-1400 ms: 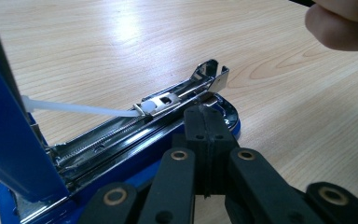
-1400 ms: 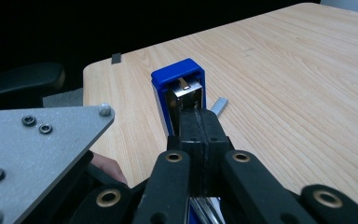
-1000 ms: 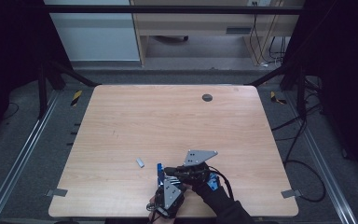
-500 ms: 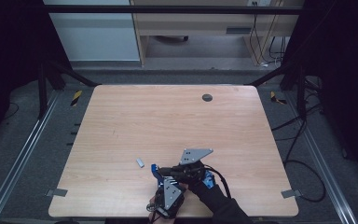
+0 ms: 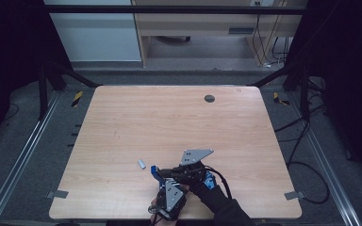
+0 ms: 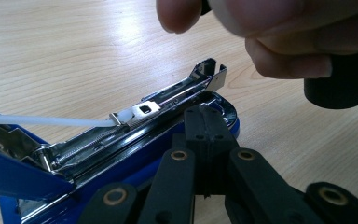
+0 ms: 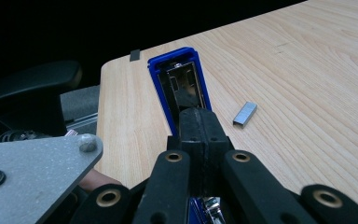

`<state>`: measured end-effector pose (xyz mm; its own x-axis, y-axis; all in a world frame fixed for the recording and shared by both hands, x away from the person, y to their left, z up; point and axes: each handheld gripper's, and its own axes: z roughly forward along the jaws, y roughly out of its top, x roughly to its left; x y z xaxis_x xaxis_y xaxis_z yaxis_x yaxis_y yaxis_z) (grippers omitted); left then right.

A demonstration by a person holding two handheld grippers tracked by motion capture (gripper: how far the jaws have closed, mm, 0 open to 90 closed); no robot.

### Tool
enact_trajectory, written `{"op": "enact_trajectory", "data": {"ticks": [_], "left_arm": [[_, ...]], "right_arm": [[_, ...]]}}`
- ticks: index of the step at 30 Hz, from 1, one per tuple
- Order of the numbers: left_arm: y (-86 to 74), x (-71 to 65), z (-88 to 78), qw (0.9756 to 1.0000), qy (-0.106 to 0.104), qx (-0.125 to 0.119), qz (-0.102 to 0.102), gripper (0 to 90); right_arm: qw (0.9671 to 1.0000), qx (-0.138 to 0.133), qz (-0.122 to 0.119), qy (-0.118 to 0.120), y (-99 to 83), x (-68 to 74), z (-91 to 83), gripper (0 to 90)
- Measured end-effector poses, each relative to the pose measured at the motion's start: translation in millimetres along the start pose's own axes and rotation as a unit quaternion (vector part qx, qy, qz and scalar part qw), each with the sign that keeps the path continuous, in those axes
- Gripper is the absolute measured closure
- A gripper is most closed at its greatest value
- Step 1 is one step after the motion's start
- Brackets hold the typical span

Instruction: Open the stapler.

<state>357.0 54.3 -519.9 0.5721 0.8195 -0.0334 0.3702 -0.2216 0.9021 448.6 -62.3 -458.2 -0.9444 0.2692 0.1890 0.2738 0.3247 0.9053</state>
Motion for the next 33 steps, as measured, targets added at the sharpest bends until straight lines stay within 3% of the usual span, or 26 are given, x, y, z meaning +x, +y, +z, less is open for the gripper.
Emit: {"op": "enact_trajectory", "data": {"ticks": [7, 33], "left_arm": [[0.0, 0.0, 0.0, 1.0000, 0.001, 0.000, 0.000, 89.8], [-0.3, 0.0, -0.2, 1.0000, 0.003, -0.001, -0.002, 89.7]], "right_arm": [[1.0000, 0.002, 0.000, 0.003, -0.2, -0.2, 1.8, 90.0], [0.9987, 0.050, 0.007, 0.011, 1.3, -2.5, 28.6, 90.0]]}}
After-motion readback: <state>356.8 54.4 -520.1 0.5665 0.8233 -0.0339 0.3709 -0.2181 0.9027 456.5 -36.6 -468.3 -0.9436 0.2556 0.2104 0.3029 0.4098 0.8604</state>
